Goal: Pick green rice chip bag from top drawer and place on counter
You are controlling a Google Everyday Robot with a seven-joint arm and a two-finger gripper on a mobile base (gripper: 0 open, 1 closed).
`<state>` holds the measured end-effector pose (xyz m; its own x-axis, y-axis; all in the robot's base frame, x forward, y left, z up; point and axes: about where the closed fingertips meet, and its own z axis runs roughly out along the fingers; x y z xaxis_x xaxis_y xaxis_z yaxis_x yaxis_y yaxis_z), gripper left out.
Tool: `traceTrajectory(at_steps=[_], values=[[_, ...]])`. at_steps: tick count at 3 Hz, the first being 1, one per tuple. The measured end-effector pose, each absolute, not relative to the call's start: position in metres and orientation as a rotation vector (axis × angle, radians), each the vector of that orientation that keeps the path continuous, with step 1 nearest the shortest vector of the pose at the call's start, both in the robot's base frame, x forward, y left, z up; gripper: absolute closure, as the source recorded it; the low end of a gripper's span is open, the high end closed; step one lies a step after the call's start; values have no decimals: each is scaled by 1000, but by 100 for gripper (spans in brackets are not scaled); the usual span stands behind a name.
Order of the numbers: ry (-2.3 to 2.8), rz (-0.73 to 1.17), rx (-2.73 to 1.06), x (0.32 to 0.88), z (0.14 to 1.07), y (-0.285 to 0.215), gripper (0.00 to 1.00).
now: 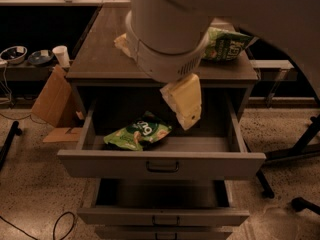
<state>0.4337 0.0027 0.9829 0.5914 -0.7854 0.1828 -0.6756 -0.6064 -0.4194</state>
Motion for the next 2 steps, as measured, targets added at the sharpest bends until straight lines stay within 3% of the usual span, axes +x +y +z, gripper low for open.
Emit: traceTrajectory(at_steps=[2], values=[[1002,-528,-2650,530,979,70,0]])
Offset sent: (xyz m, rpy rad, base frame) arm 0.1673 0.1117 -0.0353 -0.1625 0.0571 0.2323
